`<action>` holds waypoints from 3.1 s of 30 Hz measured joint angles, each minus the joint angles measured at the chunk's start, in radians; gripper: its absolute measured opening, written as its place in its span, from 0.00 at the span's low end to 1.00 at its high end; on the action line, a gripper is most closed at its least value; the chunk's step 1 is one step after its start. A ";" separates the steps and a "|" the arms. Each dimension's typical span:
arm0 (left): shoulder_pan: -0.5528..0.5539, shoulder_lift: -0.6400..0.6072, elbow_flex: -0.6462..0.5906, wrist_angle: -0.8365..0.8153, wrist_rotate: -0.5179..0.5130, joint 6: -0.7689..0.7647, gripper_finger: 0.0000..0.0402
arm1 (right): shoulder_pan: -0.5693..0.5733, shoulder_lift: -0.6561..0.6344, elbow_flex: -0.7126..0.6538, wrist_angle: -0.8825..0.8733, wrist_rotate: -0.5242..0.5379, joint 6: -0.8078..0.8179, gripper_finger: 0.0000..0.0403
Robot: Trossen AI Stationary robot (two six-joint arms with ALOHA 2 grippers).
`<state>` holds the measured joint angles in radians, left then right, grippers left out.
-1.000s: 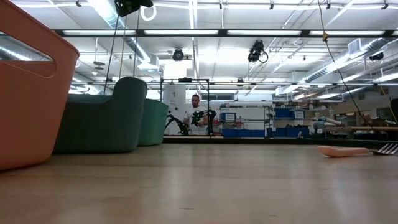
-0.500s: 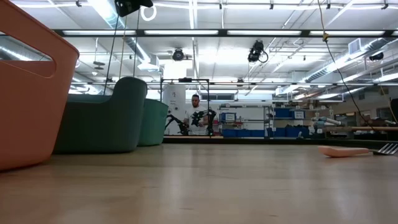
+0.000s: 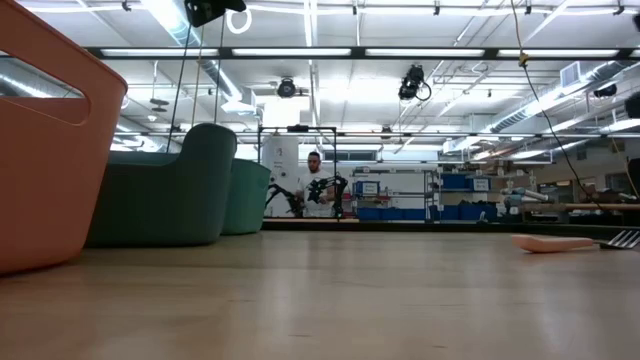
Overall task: Sort silverware by color (type)
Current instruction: Put the black fork into the orange bin
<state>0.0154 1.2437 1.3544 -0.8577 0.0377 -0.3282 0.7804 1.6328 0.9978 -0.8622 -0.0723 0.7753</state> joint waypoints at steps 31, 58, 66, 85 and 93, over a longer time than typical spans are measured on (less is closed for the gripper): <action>0.096 0.000 0.000 -0.007 -0.083 0.032 0.23 | -0.589 -0.003 0.275 -0.025 0.315 -0.553 0.02; 0.182 0.086 0.000 0.291 -0.191 -0.158 0.39 | -1.005 -0.004 0.589 0.213 0.289 -0.916 0.02; 0.185 0.086 0.000 0.469 -0.379 -0.179 0.39 | -1.056 -0.006 0.727 0.221 0.297 -0.917 0.02; 0.247 0.086 0.000 0.680 -0.446 -0.136 0.39 | -1.014 -0.004 0.759 0.240 0.286 -0.909 0.02; 0.263 0.086 0.000 0.698 -0.433 -0.104 0.35 | -1.002 -0.004 0.759 0.241 0.286 -0.906 0.02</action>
<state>0.2780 1.3295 1.3544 -0.1595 -0.3950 -0.4317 -0.2216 1.6289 1.7573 -0.6216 0.2136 -0.1310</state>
